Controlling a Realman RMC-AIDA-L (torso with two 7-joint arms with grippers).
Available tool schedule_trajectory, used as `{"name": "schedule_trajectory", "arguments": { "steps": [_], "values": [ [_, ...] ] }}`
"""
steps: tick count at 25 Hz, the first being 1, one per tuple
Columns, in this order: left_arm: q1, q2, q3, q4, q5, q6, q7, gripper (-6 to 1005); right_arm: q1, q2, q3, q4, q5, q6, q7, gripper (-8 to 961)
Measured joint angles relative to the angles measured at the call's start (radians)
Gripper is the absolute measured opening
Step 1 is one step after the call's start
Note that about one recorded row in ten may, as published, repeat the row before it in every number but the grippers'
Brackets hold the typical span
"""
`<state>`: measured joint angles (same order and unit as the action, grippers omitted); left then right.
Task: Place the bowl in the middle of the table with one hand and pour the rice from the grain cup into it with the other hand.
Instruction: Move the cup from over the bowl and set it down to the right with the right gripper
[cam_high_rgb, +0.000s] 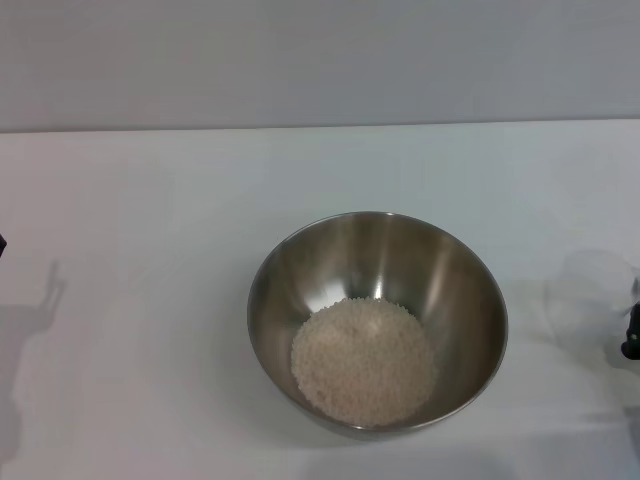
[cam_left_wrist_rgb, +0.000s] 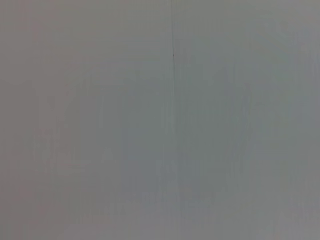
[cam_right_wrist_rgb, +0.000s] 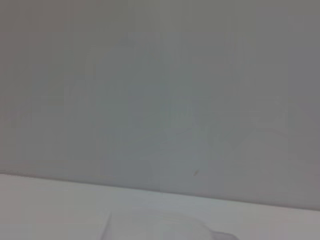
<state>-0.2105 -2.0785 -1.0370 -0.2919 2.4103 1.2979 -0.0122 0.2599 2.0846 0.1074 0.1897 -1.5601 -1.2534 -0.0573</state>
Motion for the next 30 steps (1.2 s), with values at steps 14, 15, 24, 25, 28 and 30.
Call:
{"name": "schedule_trajectory", "arguments": {
  "steps": [14, 15, 24, 25, 28, 30],
  "values": [
    [0.0, 0.0, 0.0, -0.003, 0.005, 0.0, 0.0, 842, -0.002, 0.003, -0.009, 0.012, -0.004, -0.014, 0.001, 48],
    [0.0, 0.0, 0.0, -0.003, 0.005, 0.0, 0.0, 842, -0.003, 0.003, -0.013, 0.013, -0.005, -0.015, 0.001, 48],
    [-0.001, 0.0, 0.006, -0.002, 0.006, 0.0, 0.0, 842, -0.028, 0.003, -0.028, 0.017, -0.005, -0.048, 0.001, 268],
    [-0.001, 0.0, 0.007, -0.002, 0.006, 0.0, 0.0, 842, -0.03, 0.003, -0.028, 0.017, -0.005, -0.049, 0.001, 275],
    [-0.001, 0.0, 0.011, -0.002, 0.003, 0.0, 0.0, 842, -0.035, 0.002, -0.028, 0.017, -0.005, -0.049, 0.001, 296],
    [-0.002, 0.0, 0.012, -0.002, 0.003, 0.0, 0.0, 842, -0.038, 0.002, -0.028, 0.017, -0.003, -0.045, 0.001, 303]
  ]
}}
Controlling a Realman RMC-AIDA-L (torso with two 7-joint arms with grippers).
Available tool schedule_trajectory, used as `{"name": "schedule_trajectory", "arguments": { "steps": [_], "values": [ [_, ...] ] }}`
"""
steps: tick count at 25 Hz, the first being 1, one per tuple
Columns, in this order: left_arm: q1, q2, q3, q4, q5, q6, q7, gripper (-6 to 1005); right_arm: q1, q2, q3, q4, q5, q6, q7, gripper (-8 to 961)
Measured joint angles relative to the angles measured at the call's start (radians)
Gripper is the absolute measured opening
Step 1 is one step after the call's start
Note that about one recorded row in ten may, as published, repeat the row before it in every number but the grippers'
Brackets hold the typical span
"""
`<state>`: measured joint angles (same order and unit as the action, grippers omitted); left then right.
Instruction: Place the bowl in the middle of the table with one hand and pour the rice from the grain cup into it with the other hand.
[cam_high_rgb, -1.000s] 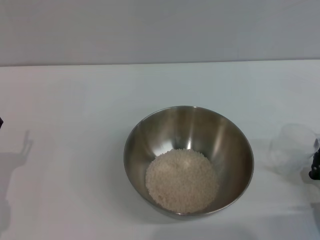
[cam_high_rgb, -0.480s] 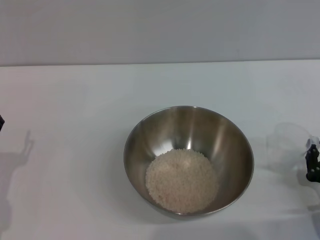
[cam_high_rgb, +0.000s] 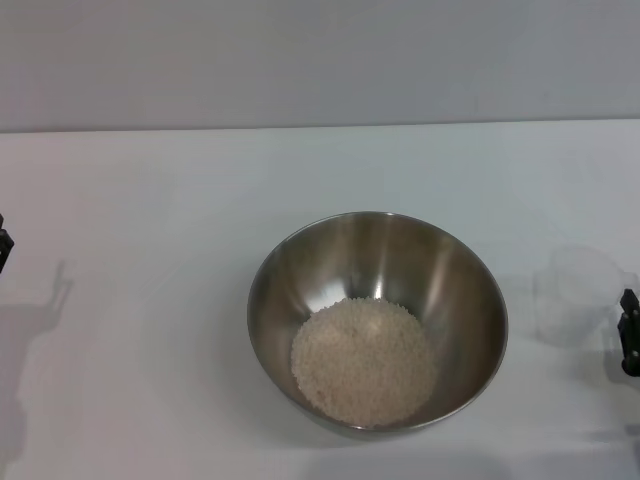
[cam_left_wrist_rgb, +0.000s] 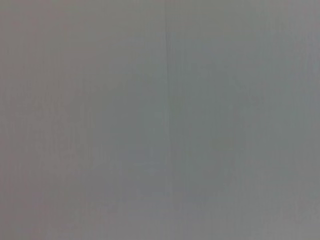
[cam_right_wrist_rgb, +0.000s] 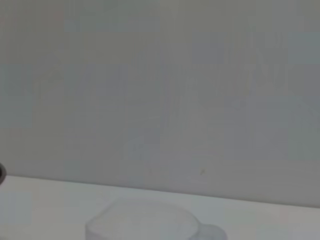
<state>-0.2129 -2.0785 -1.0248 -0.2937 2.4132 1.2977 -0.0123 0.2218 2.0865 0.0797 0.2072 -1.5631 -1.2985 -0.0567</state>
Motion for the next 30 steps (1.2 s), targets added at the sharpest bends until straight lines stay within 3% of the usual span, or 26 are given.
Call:
{"name": "schedule_trajectory", "arguments": {
  "steps": [11, 20, 25, 30],
  "values": [
    [0.0, 0.0, 0.0, 0.0, 0.001, 0.0, 0.0, 842, -0.022, 0.0, -0.01, 0.003, 0.0, 0.0, 0.0, 303],
    [-0.001, 0.0, 0.0, -0.001, 0.001, 0.0, 0.0, 842, -0.107, 0.001, -0.062, 0.023, 0.0, -0.122, -0.009, 302],
    [-0.003, 0.0, 0.0, 0.001, 0.001, 0.0, 0.0, 842, -0.162, 0.001, -0.009, 0.009, 0.055, -0.196, -0.003, 302],
    [-0.007, 0.0, 0.0, 0.005, -0.001, 0.0, 0.0, 842, -0.193, -0.001, 0.073, 0.001, 0.213, -0.289, 0.047, 310]
  ]
}}
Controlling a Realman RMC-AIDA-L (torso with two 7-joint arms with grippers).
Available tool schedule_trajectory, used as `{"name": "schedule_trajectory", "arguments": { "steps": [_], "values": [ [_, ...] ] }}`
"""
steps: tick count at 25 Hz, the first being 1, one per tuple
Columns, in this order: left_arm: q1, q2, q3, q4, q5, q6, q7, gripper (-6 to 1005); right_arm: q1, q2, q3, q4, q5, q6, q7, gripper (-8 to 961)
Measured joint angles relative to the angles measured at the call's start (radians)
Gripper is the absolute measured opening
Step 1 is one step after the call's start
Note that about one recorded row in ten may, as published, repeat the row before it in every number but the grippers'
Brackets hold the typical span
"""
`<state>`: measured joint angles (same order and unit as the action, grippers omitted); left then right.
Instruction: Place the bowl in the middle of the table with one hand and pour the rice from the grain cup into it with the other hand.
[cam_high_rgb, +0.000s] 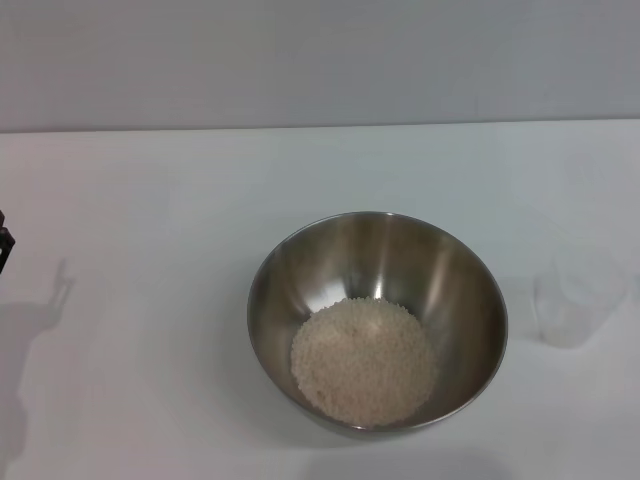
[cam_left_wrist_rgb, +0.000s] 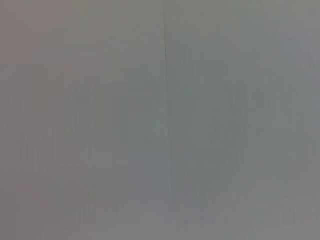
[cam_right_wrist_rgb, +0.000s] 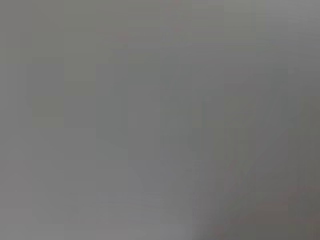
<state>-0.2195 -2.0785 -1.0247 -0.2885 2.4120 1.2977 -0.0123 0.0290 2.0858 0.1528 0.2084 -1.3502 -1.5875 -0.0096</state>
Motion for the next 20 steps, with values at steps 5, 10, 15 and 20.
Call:
{"name": "schedule_trajectory", "arguments": {
  "steps": [5, 10, 15, 20],
  "values": [
    [0.005, 0.0, 0.0, 0.001, -0.003, 0.0, 0.0, 842, -0.015, -0.001, 0.012, -0.042, 0.056, -0.075, 0.123, 403],
    [0.01, 0.0, 0.0, 0.002, -0.003, 0.0, -0.002, 842, -0.019, 0.002, 0.015, -0.039, 0.057, -0.118, 0.114, 557],
    [0.012, 0.0, 0.0, 0.002, -0.001, 0.0, -0.002, 842, -0.015, 0.002, 0.009, -0.037, 0.056, -0.113, 0.111, 634],
    [0.007, 0.002, 0.0, 0.006, 0.001, -0.01, 0.002, 842, -0.016, 0.002, 0.008, -0.037, 0.057, -0.112, 0.111, 711]
  ]
}}
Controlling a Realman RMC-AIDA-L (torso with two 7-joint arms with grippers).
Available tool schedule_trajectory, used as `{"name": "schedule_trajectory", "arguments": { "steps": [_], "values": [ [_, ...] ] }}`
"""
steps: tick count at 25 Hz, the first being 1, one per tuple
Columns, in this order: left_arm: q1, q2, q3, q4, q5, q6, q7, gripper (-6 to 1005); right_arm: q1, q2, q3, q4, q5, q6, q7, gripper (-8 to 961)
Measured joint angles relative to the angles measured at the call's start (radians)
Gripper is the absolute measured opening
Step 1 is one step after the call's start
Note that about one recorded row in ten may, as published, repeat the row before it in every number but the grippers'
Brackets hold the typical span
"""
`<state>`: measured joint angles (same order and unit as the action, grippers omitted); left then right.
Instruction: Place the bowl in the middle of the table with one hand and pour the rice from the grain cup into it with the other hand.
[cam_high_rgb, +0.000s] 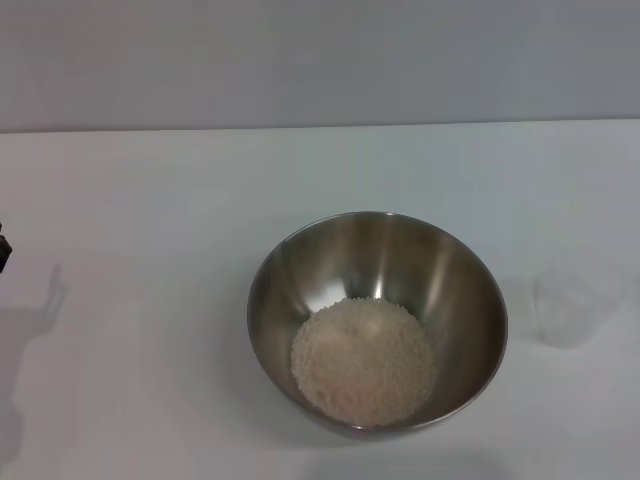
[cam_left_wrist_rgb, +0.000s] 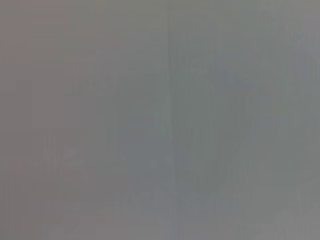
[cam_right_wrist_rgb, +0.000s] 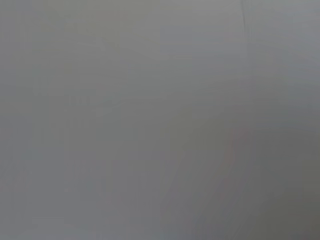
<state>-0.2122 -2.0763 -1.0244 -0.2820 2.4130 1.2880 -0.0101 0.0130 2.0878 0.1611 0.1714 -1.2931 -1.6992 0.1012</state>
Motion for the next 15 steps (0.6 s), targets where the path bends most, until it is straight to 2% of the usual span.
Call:
{"name": "schedule_trajectory", "arguments": {
  "steps": [15],
  "values": [
    [0.011, -0.002, 0.004, 0.032, 0.003, -0.008, 0.001, 842, -0.003, 0.002, 0.009, 0.0, 0.002, -0.044, -0.001, 716]
  ]
}}
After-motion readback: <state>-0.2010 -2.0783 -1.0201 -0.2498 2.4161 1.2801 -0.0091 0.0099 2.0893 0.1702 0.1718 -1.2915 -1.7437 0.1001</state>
